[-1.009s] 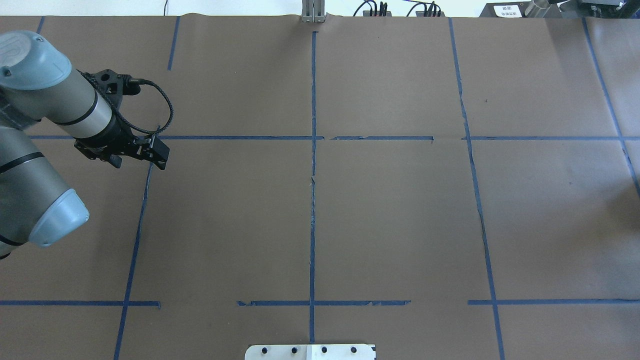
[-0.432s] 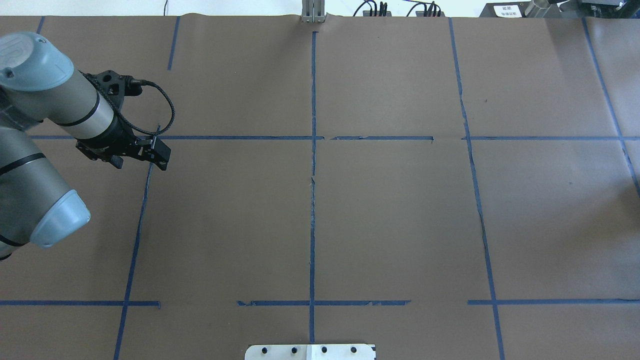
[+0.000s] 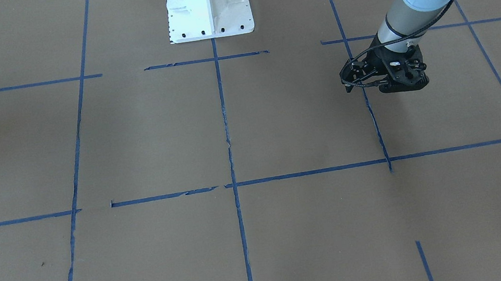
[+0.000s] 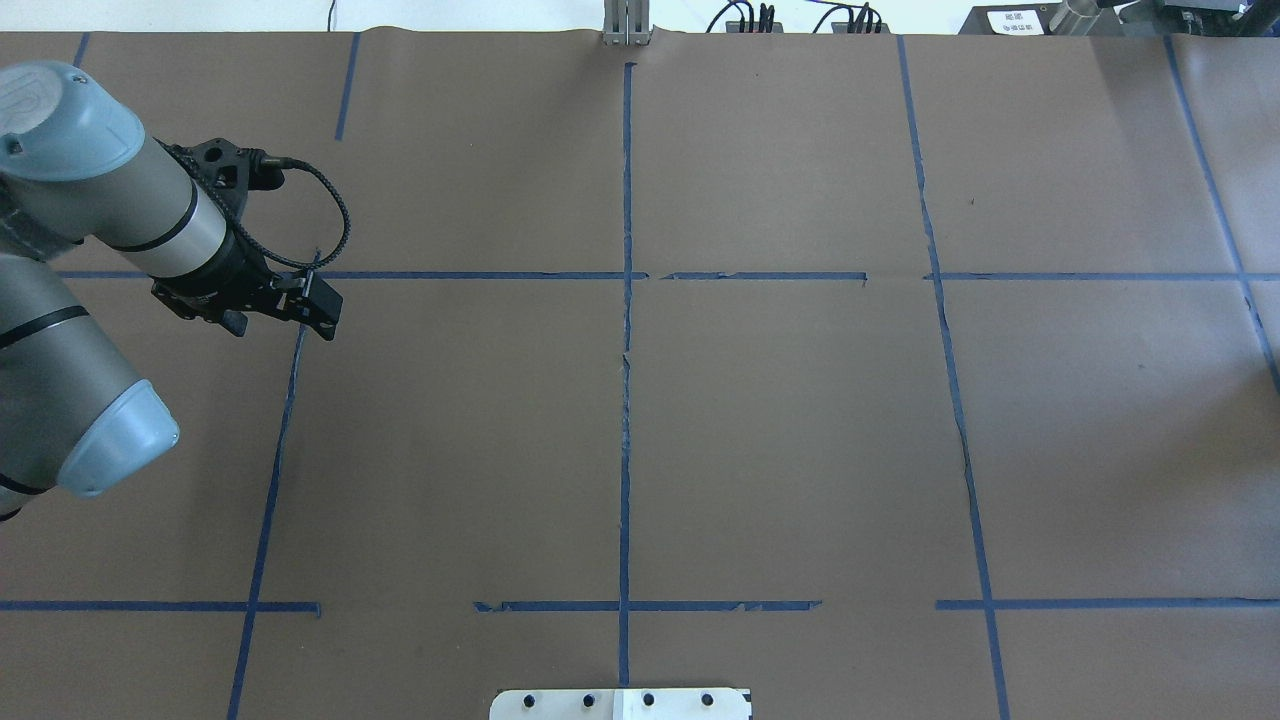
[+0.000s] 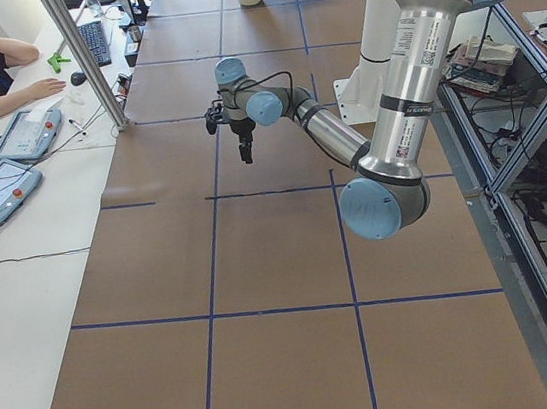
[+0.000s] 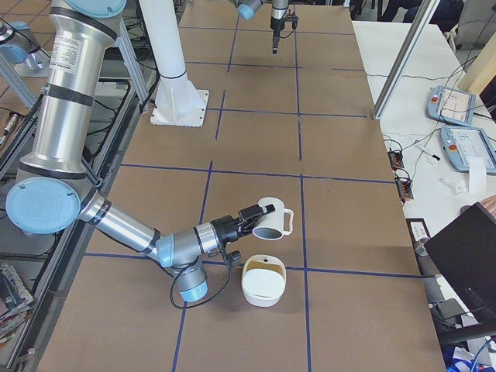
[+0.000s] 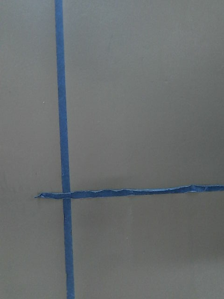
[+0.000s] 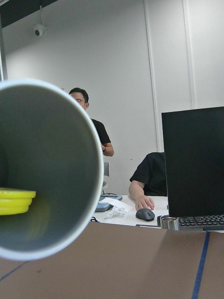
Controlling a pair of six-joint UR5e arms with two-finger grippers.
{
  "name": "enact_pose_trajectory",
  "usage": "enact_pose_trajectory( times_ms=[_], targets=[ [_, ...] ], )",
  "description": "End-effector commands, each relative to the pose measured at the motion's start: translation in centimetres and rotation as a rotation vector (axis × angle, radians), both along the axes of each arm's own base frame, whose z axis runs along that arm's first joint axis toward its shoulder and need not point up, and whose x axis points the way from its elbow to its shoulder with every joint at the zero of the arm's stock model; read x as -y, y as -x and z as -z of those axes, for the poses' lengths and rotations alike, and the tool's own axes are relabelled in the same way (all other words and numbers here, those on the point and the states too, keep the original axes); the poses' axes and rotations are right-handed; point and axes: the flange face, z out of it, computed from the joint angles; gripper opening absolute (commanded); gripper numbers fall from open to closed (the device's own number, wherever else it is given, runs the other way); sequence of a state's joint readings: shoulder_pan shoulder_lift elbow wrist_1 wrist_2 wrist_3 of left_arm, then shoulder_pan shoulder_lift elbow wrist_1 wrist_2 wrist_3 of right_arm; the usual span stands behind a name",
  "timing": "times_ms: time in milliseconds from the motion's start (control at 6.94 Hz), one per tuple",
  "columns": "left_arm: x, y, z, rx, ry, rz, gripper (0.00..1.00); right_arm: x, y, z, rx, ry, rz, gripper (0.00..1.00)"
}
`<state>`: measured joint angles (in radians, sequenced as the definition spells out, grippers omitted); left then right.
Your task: Left arm hands cup to right arm to dump lemon
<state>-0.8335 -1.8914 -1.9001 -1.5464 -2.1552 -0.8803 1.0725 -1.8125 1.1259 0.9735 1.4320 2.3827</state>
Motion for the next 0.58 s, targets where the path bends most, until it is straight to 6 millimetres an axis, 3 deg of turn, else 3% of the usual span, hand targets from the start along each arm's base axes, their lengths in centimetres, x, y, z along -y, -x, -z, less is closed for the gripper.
enact_pose_trajectory(
  times_ms=[0, 432],
  targets=[
    [0.0, 0.1, 0.1, -0.001, -0.001, 0.001, 1.0, -0.5, -1.5, -0.4, 0.191, 0.027, -0.012, 0.12],
    [0.2, -0.1, 2.1, 0.008, 0.01, 0.002, 1.0, -0.1, -2.8, 0.0, 0.449, 0.042, -0.064, 0.13]
  ],
)
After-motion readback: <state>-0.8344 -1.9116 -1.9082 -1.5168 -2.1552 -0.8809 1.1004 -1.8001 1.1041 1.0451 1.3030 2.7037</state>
